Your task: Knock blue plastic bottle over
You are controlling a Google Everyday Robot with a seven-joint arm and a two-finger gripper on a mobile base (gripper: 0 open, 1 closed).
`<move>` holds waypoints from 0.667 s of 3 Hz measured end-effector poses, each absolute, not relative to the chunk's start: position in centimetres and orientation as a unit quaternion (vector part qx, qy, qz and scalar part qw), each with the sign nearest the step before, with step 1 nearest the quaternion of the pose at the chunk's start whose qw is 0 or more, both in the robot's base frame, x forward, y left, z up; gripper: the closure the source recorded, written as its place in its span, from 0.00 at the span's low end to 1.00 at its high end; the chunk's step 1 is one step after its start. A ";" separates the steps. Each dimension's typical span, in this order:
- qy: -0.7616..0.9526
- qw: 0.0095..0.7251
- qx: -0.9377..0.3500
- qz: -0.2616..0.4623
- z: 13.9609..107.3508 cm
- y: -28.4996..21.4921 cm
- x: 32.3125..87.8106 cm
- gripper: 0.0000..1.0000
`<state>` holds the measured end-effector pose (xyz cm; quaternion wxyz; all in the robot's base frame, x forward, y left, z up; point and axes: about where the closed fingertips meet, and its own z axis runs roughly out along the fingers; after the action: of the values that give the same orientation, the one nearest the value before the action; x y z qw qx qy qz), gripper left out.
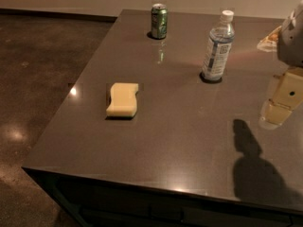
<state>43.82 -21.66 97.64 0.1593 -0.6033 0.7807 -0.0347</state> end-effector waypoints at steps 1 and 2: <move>0.781 0.159 -0.603 -0.035 97.6 -21.7 43.8 0.00; 0.793 0.167 -0.586 -0.027 97.7 -21.9 45.2 0.00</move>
Offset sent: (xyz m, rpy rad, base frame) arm 0.0312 -0.0076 -0.0021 0.0638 0.0222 -0.0921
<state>45.21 -21.90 97.75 0.1670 -0.5857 0.7927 -0.0271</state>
